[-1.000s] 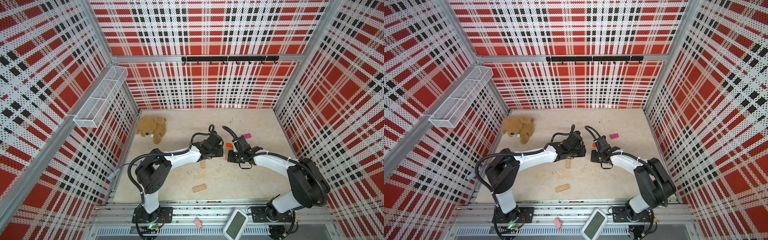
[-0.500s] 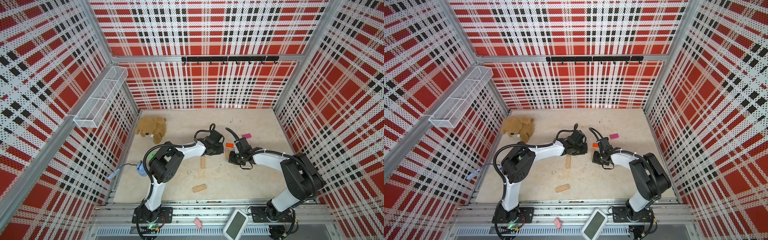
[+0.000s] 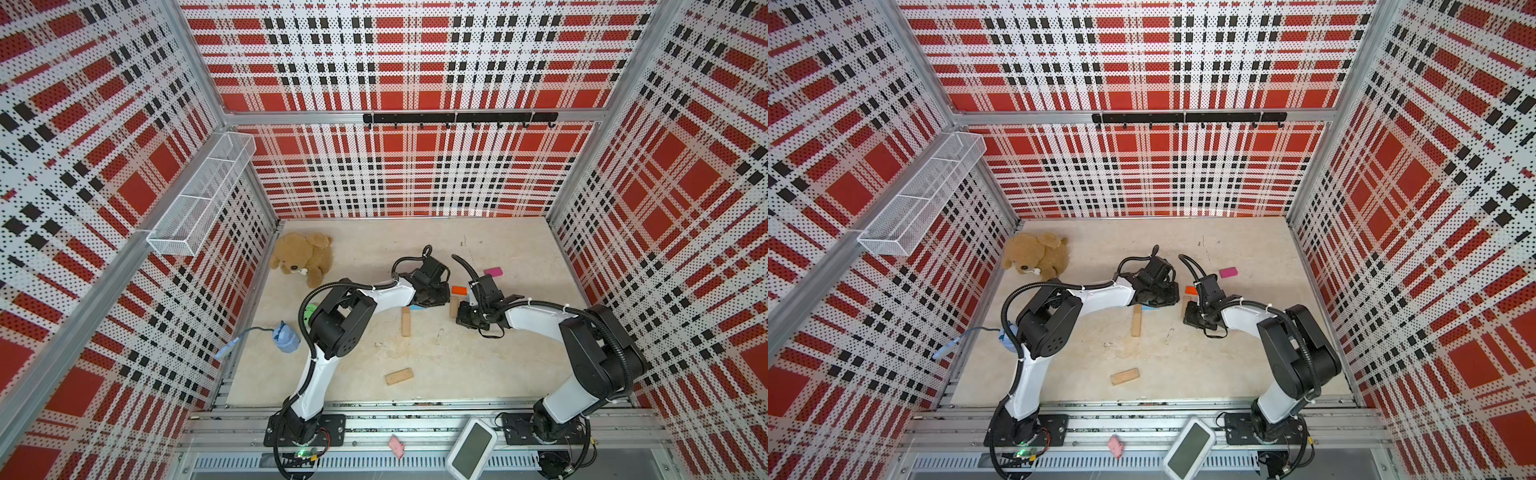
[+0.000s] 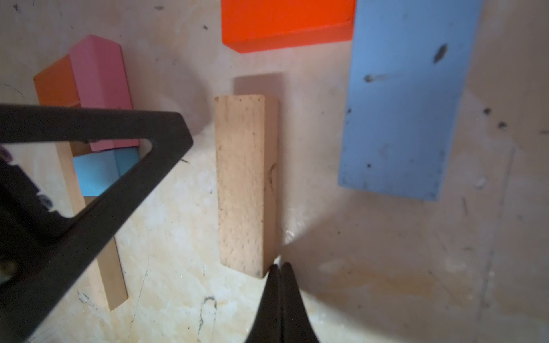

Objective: Assemble the letter p with building blocks
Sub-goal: Assemble the building block at the center of the board.

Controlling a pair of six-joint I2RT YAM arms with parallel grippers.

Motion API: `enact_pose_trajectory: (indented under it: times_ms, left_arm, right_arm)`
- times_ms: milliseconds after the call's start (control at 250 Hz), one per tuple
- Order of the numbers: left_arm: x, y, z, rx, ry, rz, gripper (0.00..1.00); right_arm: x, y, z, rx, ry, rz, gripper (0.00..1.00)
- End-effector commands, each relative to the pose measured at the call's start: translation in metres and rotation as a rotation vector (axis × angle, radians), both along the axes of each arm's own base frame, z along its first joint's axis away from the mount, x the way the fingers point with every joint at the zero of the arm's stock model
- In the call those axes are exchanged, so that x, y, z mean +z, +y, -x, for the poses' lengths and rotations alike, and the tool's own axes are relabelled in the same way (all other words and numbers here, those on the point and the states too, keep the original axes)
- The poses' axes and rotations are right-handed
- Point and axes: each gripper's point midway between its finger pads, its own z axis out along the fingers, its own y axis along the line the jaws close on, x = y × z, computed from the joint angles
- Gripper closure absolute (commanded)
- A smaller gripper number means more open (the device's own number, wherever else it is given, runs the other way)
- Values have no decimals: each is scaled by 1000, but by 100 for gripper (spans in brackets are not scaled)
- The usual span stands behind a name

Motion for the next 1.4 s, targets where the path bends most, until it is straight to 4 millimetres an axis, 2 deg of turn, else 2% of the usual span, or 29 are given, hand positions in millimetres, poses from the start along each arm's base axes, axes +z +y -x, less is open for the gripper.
enact_pose_trajectory:
  times_ms: [0,312,536,1036,1396]
  left_arm:
    - [-4,-9,-1,-14,4,15,91]
    - [-10,-10,0,-18,15,9,92]
    - [-12,-8,0,-16,15,2,91]
    - [-9,-9,1,-26,16,7,92]
    - [-12,-9,4,-34,20,-1,92]
  right_arm:
    - [-5,-1,2,-4,10,-4,97]
    - [3,5,5,14,4,-45,97]
    - [-3,12,8,37,30,-69,97]
    - [-16,10,1,24,35,-40,95]
    - [-11,3,1,12,18,-10,95]
